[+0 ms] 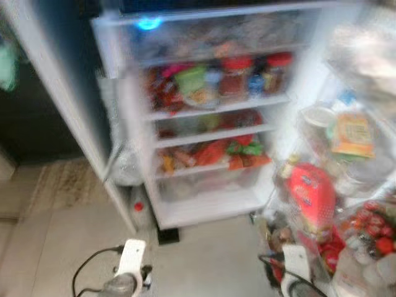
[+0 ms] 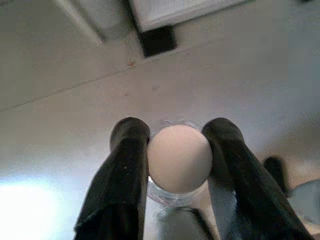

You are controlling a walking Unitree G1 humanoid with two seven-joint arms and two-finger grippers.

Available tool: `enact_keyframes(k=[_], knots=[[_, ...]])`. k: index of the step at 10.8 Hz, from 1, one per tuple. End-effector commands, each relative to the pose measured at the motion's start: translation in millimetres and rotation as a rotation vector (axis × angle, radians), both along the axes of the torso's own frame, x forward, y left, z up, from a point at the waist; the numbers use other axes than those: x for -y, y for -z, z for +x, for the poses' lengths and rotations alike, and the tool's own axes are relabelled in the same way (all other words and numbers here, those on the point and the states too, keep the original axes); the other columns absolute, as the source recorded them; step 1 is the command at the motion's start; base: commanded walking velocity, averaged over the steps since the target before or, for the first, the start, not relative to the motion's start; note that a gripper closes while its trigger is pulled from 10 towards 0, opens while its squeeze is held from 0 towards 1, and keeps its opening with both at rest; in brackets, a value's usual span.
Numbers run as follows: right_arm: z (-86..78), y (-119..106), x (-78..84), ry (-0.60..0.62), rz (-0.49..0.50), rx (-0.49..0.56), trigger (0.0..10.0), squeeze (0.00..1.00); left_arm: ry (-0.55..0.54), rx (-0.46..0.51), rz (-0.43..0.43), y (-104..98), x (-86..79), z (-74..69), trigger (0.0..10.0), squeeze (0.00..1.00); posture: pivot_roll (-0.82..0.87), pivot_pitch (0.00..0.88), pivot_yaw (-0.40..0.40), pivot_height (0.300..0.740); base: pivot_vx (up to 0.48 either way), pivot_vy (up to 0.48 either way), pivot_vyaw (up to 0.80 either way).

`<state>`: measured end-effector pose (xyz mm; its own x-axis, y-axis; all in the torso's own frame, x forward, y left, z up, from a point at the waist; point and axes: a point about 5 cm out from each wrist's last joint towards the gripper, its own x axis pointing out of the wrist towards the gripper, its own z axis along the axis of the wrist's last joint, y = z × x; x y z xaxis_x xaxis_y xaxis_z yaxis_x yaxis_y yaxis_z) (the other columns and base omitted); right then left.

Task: Restocking fridge

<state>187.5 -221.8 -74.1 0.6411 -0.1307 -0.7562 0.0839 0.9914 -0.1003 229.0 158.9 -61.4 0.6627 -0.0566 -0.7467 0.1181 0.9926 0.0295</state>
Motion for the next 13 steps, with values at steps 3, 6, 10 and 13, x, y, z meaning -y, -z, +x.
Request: enact_keyframes(k=[3,6,10,13], knots=[[2.4,-0.1,-4.1,-0.008,0.008,-0.001,10.0,0.00,-0.007,-0.027,0.004,4.9,-3.0,-8.1,10.0,0.00,-0.18,0.011,0.012,0.740,0.261,0.000,0.00],[1.9,0.2,-4.0,-0.008,0.009,-0.005,10.0,0.00,-0.007,-0.026,0.003,4.7,-3.0,-7.7,10.0,0.00,-0.18,0.014,0.013,0.740,0.257,0.000,0.00],[0.7,0.8,-3.9,-0.004,0.015,-0.006,10.0,0.00,-0.008,-0.028,0.007,4.9,-3.9,-8.1,10.0,0.00,-0.18,0.019,0.013,0.740,0.255,0.000,0.00],[2.9,-0.2,-5.2,-0.012,0.014,0.001,10.0,0.00,-0.010,-0.028,0.006,4.8,-3.9,-7.9,10.0,0.00,-0.19,0.023,0.010,0.740,0.251,0.000,0.00]])
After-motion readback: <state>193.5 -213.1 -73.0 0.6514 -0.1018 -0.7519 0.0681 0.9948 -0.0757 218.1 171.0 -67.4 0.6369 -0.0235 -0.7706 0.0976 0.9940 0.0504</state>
